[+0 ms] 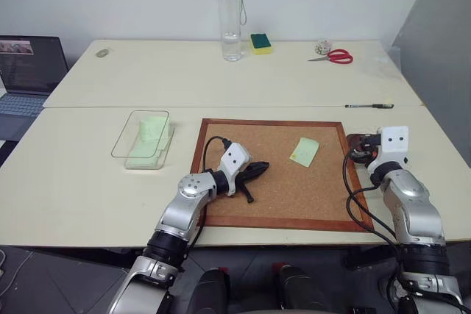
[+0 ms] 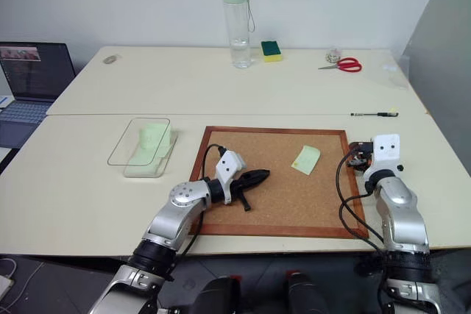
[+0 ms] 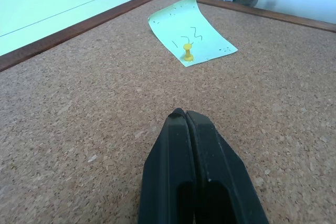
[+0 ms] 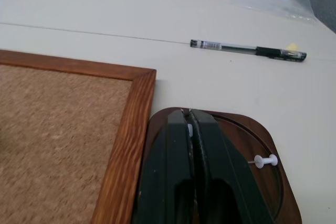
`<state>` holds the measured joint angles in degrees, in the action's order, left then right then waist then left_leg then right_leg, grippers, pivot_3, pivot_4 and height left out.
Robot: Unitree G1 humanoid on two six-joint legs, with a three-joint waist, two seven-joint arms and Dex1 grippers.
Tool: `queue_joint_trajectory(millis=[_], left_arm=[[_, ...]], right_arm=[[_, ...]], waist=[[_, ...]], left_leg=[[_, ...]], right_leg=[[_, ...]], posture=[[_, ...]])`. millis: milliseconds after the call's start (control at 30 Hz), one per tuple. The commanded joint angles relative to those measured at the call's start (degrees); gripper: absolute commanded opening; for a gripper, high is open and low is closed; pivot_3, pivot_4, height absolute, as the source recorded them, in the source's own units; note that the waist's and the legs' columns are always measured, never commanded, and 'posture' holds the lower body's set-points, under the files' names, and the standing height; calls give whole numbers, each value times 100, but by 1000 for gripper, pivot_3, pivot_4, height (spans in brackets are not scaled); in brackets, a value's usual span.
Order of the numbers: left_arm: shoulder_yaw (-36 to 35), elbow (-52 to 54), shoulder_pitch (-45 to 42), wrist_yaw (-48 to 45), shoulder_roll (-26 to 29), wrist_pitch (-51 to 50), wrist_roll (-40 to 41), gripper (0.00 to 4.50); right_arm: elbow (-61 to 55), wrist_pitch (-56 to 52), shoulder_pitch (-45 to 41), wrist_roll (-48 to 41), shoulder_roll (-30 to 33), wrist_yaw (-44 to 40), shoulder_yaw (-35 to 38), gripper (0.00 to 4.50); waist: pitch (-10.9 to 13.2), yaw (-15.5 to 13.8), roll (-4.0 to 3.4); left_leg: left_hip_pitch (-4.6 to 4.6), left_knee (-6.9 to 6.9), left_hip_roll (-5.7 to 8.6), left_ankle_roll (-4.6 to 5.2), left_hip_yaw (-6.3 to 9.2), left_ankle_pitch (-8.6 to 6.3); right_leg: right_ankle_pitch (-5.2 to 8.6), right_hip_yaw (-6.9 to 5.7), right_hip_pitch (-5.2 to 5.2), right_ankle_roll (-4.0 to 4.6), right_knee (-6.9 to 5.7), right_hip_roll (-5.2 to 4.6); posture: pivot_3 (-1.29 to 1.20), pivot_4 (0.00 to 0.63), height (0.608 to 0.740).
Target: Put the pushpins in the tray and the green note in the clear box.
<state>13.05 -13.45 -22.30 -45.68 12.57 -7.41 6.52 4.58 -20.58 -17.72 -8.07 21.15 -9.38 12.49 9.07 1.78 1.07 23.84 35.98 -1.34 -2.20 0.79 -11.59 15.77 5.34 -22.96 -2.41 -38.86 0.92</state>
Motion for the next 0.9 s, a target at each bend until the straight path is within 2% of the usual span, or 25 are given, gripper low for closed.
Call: queue_joint_trajectory(millis=[33,100,167,200,733,900], left_arm=[[152,-146,82,-27,-55,-120,-48,0],[141,-134,94,-31,-40,-124,-47,0],[128,-115,107,-34,-18,-131,-42,0],[123,-110,110,-32,-9,-131,-42,0],[115,-92,105,-9,18,-149,-35,0],[121,-98,127,1,11,-147,-41,0]], right_arm=[[160,93,-237,-18,28,132,188,15],[268,105,-291,-21,33,169,211,15],[347,100,-312,-29,41,205,245,484],[366,105,-303,-14,59,210,242,551],[141,143,-205,-175,94,-60,266,4076],[-211,604,116,-33,410,-977,-278,4076]], waist=[[0,-8,0],[0,-9,0],[0,-9,0],[0,-8,0],[0,-1,0],[0,-2,-1]], left_leg=[[1,0,0,0,1,0],[1,-1,0,0,2,0],[1,-1,-1,0,1,0],[1,-1,-1,0,1,0],[1,-1,-1,0,0,0],[1,-1,0,0,1,0]], right_leg=[[0,-1,0,0,0,0],[0,-2,0,0,1,0],[0,-1,0,0,1,0],[0,0,0,0,1,0],[0,1,0,0,0,0],[0,0,0,0,0,-1]], posture=[[0,150,740],[0,150,740],[0,150,740],[0,150,740],[0,150,740],[0,150,740]])
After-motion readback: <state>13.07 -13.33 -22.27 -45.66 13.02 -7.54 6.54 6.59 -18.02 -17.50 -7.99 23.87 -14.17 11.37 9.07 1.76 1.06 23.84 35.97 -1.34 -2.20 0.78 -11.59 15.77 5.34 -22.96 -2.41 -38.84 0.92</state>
